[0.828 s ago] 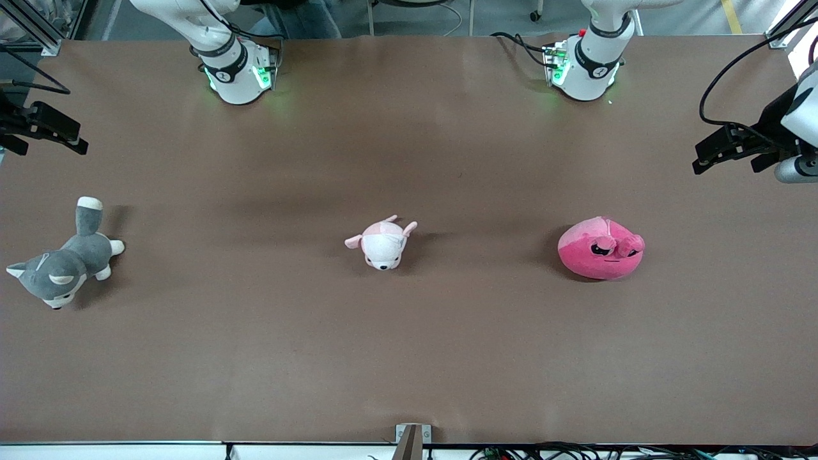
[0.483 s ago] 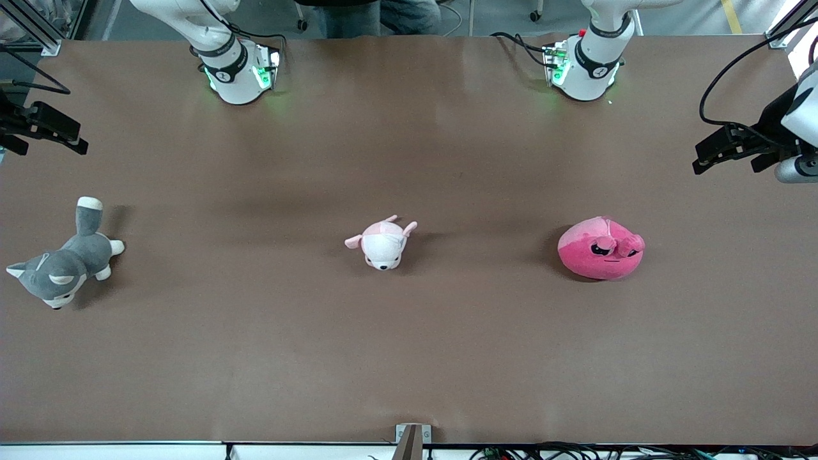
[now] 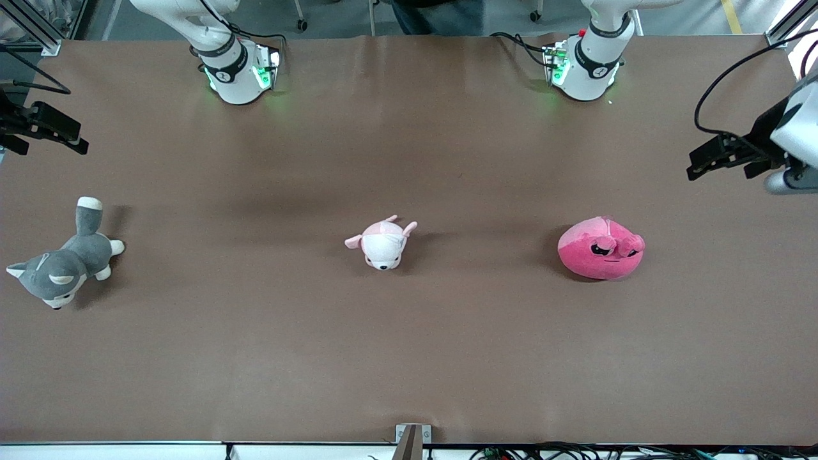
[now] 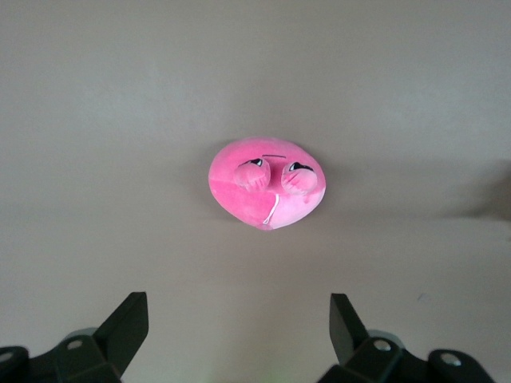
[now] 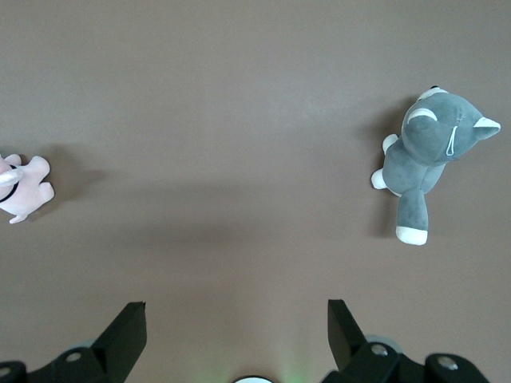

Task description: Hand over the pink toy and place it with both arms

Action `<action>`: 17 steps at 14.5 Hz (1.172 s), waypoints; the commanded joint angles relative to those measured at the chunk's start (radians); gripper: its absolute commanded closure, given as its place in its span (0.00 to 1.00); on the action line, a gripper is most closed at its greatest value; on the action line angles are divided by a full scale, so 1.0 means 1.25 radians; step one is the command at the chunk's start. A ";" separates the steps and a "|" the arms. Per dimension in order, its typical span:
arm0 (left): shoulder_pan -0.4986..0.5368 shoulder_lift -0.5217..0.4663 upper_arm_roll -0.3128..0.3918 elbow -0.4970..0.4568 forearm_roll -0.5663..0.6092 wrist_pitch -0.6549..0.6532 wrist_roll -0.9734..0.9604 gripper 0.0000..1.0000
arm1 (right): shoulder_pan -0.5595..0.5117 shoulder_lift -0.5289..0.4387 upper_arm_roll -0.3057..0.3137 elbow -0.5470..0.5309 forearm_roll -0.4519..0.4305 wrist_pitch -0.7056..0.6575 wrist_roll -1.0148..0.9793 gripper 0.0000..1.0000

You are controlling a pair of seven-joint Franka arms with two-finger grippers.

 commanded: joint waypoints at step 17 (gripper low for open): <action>0.008 0.299 0.000 0.015 0.023 0.133 -0.001 0.00 | -0.009 -0.024 0.004 -0.025 0.008 0.003 -0.009 0.00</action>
